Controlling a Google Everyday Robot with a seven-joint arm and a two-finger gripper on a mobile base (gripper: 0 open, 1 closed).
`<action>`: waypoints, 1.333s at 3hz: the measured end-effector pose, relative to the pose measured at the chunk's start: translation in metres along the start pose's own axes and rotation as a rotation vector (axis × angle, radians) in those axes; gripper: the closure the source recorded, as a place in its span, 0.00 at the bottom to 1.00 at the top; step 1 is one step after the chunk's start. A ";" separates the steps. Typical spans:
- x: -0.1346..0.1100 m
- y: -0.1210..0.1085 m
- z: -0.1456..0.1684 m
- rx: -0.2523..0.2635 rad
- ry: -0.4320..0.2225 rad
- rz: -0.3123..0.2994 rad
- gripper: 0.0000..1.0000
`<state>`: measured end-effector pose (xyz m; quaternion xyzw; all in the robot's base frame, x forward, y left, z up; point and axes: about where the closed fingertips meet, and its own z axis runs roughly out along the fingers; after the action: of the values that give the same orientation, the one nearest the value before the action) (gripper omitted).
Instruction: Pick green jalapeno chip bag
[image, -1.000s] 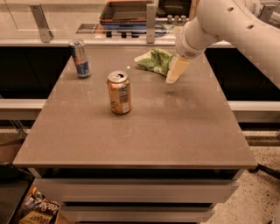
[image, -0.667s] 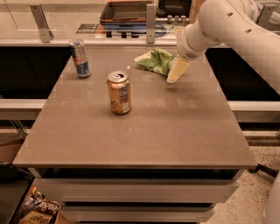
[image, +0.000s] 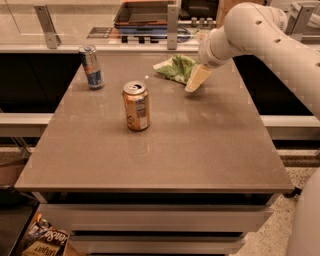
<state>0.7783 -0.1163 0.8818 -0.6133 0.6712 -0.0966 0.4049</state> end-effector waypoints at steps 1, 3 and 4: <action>0.000 0.002 0.002 -0.004 0.000 0.000 0.17; -0.001 0.005 0.007 -0.012 -0.002 -0.001 0.64; -0.002 0.007 0.009 -0.016 -0.003 -0.002 0.87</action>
Offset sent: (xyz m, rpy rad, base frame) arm 0.0003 0.0013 -0.0019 0.0001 0.0023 0.0017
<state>0.7795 -0.1095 0.8724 -0.6173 0.6708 -0.0907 0.4009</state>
